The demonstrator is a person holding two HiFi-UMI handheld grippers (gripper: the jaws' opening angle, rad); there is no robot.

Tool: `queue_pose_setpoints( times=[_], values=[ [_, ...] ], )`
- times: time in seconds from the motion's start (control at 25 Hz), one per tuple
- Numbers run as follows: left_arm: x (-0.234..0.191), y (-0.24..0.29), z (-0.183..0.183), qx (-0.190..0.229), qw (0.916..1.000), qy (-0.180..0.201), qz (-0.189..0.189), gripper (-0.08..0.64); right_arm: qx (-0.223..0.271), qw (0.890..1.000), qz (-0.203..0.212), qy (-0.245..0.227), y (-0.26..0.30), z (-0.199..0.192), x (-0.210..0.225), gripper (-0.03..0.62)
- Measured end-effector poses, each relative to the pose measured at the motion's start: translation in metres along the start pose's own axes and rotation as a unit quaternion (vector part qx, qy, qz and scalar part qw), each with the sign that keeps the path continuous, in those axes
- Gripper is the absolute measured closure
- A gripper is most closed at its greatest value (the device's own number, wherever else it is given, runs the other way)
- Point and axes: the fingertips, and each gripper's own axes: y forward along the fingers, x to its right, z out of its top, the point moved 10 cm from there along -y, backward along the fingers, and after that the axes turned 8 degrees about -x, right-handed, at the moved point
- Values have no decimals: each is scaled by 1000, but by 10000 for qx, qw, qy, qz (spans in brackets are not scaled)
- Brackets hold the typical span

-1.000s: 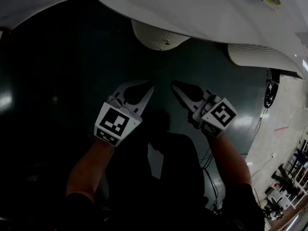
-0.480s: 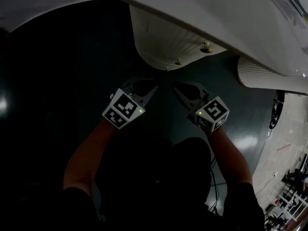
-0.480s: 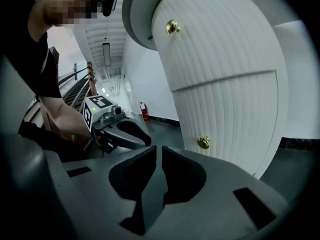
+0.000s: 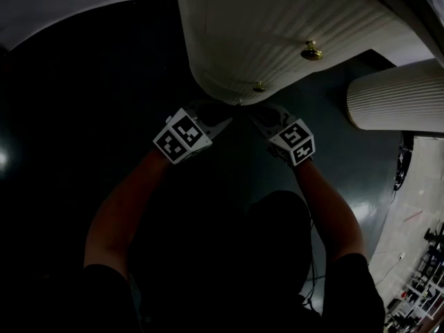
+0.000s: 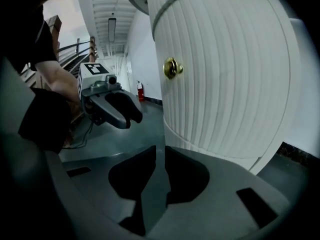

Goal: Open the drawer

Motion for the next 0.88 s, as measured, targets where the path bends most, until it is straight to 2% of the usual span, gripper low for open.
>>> queue_pose_setpoints(
  times=[0.16,0.32,0.48,0.6,0.72,0.88],
  values=[
    [-13,24,-7,-312,9995,21,91,446,-394,9991,-94,-136,28,-16,8,572],
    [-19,32,-11,-319,9991,-250,128,444,-857,9949,-273,-466,49,-14,12,571],
    [-17,20,-16,-447,9985,-212,235,443,-1345,9869,-385,-808,68,-19,15,564],
    [-16,0,-8,-280,9980,-336,446,445,-1666,9789,-424,-1105,80,-23,16,544],
    [-13,-8,3,-132,9979,-336,534,445,-1744,9756,-523,-1225,83,-31,15,543],
    [-8,-8,10,-192,9975,-145,657,445,-1725,9746,-474,-1346,84,-35,18,535]
  ],
)
